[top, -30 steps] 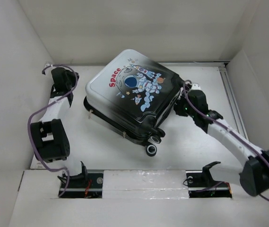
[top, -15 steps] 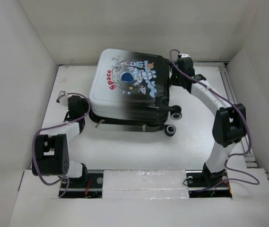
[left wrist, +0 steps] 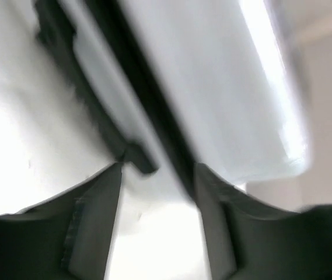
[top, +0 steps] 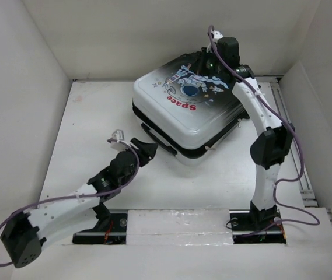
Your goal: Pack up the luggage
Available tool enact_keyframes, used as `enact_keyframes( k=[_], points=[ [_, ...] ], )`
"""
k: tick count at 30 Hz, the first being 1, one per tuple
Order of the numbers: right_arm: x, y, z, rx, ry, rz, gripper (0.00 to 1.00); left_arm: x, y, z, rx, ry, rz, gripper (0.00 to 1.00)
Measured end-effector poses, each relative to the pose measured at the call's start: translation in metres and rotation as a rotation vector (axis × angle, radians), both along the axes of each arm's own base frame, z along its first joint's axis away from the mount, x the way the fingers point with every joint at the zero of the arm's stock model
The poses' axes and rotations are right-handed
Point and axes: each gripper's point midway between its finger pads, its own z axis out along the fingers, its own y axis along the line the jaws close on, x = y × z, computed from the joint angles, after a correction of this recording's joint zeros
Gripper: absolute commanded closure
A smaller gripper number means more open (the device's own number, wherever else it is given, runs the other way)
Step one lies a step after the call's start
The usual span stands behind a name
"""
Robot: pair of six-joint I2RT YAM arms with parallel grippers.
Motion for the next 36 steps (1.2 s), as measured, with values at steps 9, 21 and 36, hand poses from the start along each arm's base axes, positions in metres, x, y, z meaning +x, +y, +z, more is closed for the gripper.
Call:
enact_keyframes(
  k=[9,21,36],
  points=[
    [-0.142,-0.059,-0.016,0.008,-0.013,-0.046,0.68,0.041,0.050,0.087,0.041,-0.184,0.280,0.53],
    [-0.298,-0.062,-0.156,0.047,0.009,0.046,0.63,0.054,-0.001,0.017,0.225,-0.059,0.071,0.82],
    [-0.270,-0.068,-0.181,-0.086,0.100,-0.086,0.53,0.061,-0.003,-0.063,0.289,0.119,-0.022,0.54]
  ],
)
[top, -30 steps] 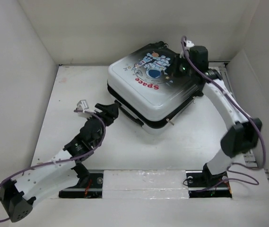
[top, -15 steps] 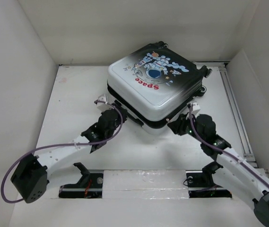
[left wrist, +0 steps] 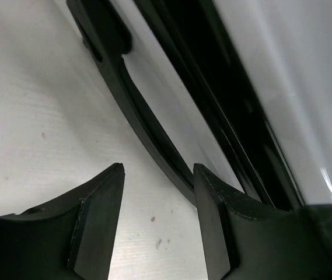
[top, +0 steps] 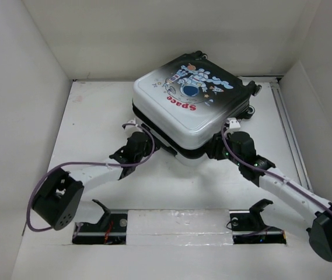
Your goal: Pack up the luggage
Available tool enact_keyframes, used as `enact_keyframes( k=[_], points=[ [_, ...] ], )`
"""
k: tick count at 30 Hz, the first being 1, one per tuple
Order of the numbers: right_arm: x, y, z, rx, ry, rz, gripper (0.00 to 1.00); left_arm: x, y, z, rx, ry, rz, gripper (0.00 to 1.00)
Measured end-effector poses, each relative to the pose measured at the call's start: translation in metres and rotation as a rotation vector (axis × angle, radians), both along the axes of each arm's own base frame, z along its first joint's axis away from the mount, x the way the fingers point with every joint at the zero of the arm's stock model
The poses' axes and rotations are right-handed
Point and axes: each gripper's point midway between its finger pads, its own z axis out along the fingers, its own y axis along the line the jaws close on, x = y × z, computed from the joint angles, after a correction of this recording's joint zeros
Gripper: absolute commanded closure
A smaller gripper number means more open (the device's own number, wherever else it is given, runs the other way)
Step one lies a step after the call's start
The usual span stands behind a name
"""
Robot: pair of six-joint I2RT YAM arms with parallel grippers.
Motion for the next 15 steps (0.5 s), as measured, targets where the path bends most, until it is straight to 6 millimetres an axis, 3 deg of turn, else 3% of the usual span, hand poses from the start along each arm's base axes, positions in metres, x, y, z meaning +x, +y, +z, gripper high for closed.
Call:
enact_keyframes(
  k=[5,9,15],
  points=[
    [0.001,0.006,-0.002,-0.005,0.010,0.032,0.58,0.020,0.012,-0.016,-0.050,0.049,0.037,0.57],
    [0.000,0.009,-0.001,0.002,0.012,0.052,0.58,0.029,0.010,-0.018,-0.087,0.053,0.031,0.60],
    [-0.008,0.011,0.003,0.019,0.008,0.095,0.49,0.032,0.002,-0.019,-0.111,0.052,0.004,0.61]
  ],
)
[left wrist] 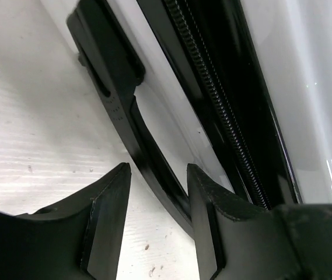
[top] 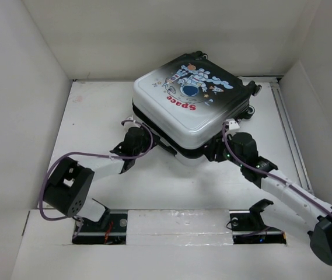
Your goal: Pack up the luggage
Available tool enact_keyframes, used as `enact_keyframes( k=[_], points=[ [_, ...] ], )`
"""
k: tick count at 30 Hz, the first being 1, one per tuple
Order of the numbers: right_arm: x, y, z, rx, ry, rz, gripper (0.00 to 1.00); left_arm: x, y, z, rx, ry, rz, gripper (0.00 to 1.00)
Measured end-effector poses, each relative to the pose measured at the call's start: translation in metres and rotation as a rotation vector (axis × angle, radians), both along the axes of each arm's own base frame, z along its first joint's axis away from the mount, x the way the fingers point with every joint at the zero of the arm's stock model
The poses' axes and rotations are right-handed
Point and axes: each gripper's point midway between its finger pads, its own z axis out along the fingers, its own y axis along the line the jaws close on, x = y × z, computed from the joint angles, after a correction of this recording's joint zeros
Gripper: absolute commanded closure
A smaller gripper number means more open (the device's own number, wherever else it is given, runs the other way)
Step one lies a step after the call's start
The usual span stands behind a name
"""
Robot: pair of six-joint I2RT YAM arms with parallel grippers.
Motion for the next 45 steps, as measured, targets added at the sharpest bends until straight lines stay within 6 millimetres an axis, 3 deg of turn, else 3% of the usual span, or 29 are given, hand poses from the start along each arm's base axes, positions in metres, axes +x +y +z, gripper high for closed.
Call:
enact_keyframes(
  k=[5,6,13,16,17,20,28,36,41,45],
  points=[
    [-0.013,0.005,0.004,0.036,-0.006,0.058,0.46,0.000,-0.003,-0.005,-0.005,0.012,-0.012,0.64],
    [-0.015,0.005,0.004,0.038,-0.005,0.062,0.51,0.000,-0.004,-0.006,-0.008,0.013,-0.017,0.65],
    [-0.013,0.005,-0.009,0.032,0.042,0.066,0.60,0.006,-0.008,-0.006,-0.012,0.016,-0.020,0.75],
    [-0.013,0.004,-0.016,0.021,0.066,0.065,0.75,0.012,-0.010,-0.005,-0.022,0.016,-0.013,0.82],
    [-0.013,0.004,-0.020,0.013,0.080,0.063,0.87,0.014,-0.011,-0.005,-0.023,0.016,-0.011,0.90],
    [-0.013,0.004,-0.026,0.009,0.098,0.061,1.00,0.020,-0.013,-0.006,-0.026,0.013,-0.009,1.00],
    [-0.008,-0.010,-0.019,0.016,0.073,-0.011,1.00,0.032,-0.021,-0.004,-0.041,-0.010,-0.015,1.00],
    [0.010,-0.004,-0.019,0.017,0.158,0.040,1.00,0.007,-0.014,-0.009,-0.112,-0.048,-0.014,1.00],
    [-0.008,0.013,-0.018,-0.023,0.167,0.143,1.00,-0.009,-0.004,-0.008,-0.140,-0.099,0.056,1.00],
    [-0.055,0.043,-0.021,-0.047,0.150,0.274,1.00,-0.020,0.001,-0.009,-0.148,-0.100,0.069,1.00]
  ],
)
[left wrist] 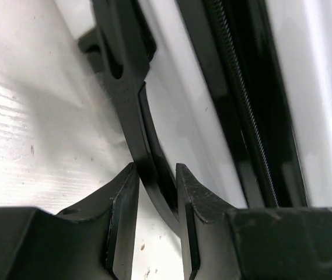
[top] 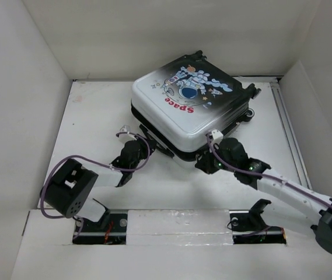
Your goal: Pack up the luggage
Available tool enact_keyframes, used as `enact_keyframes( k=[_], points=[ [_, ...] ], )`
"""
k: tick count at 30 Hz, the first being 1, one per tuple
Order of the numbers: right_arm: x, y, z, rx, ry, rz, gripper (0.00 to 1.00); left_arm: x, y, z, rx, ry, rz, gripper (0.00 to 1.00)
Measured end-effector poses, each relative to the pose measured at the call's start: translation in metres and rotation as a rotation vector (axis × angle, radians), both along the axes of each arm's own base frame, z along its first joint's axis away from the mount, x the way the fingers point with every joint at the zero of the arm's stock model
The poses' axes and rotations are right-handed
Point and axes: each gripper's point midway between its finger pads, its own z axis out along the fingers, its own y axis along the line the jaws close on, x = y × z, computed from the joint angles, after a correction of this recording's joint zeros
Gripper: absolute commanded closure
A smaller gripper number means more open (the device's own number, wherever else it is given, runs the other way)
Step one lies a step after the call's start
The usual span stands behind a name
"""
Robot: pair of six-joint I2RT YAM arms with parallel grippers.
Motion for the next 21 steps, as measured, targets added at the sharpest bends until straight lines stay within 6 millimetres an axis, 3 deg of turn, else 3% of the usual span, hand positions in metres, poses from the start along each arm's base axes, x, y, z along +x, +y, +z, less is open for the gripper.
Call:
enact_keyframes(
  k=[9,18,21],
  points=[
    [-0.054,0.031,-0.001,0.025,-0.019,0.076,1.00,-0.006,0.002,0.003,0.023,0.005,0.009,1.00],
    [-0.057,0.086,0.003,-0.041,-0.038,0.208,1.00,0.001,0.029,0.006,0.096,-0.023,0.188,1.00],
    [-0.065,0.092,0.006,-0.029,-0.044,0.260,1.00,-0.005,0.035,0.008,0.122,-0.015,0.207,1.00]
  ],
)
